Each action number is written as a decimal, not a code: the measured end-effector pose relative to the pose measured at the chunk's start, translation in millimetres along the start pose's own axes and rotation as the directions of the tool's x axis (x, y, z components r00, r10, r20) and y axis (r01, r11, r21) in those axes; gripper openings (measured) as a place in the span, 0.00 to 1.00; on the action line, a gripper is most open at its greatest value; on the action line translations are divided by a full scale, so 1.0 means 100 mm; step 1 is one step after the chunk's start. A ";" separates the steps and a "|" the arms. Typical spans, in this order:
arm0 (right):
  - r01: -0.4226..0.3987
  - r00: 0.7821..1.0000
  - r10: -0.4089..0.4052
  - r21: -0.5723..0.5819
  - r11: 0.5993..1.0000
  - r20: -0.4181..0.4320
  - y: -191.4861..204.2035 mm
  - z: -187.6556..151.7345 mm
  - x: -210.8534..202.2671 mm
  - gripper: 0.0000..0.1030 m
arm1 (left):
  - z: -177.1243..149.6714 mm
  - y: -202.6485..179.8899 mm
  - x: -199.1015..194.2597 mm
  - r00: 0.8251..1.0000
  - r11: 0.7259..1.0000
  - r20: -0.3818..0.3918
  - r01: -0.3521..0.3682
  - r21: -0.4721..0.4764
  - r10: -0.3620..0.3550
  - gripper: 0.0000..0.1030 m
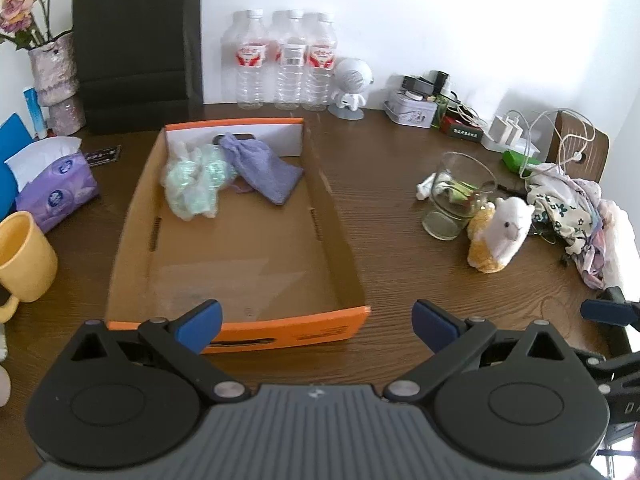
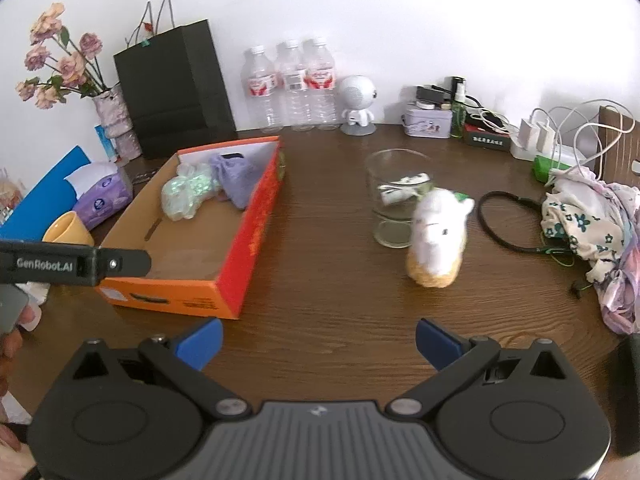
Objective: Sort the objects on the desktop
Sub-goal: 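Withdraw both tools up and away from the orange box, then move both tools toward the white plush alpaca beside the glass, then lower the left tool around the alpaca while the right tool reaches toward the red rose, then close the left tool on the alpaca while the right tool closes on the red rose, then lift the alpaca with the left tool while the right tool lifts the red rose, then carry the alpaca and the red rose with both tools over the orange box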
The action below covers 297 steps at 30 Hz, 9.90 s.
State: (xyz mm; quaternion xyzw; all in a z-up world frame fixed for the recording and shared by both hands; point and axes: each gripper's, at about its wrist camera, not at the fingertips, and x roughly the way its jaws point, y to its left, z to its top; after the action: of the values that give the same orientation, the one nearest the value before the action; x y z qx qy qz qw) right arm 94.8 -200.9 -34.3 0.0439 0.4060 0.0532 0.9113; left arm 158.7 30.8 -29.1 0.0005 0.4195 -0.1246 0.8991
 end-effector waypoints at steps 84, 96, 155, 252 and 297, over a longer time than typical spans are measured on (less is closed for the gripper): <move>-0.162 0.986 0.137 -0.361 0.919 -0.093 -2.19 1.19 1.41 0.99 | 0.39 -2.22 1.73 0.990 0.994 -0.129 -0.036 0.099 0.048 1.00; -0.205 0.976 0.216 -0.351 0.914 -0.008 -2.27 1.15 1.66 0.97 | 0.39 -2.21 1.80 0.989 0.994 -0.141 -0.031 0.105 0.045 1.00; -0.301 0.944 0.329 -0.345 0.889 0.025 -2.33 1.19 2.14 0.80 | 0.58 -2.00 2.13 0.965 0.993 -0.236 0.107 -0.055 -0.118 0.84; -0.146 0.977 0.211 -0.637 0.757 0.026 -1.90 0.55 1.59 0.20 | 0.30 -1.88 1.73 0.962 0.989 -0.236 0.116 -0.091 -0.135 0.49; -0.204 0.975 0.223 -0.468 0.860 -0.016 -1.52 0.45 1.12 0.20 | 0.18 -1.61 1.18 0.977 0.993 -0.191 0.088 -0.073 -0.100 0.49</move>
State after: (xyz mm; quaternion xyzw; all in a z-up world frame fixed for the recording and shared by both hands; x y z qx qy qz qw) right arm 212.6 -338.2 -105.3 -0.1308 0.3559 0.2491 0.8912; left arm 208.6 -153.0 -89.8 -0.0361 0.5085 -0.1528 0.8466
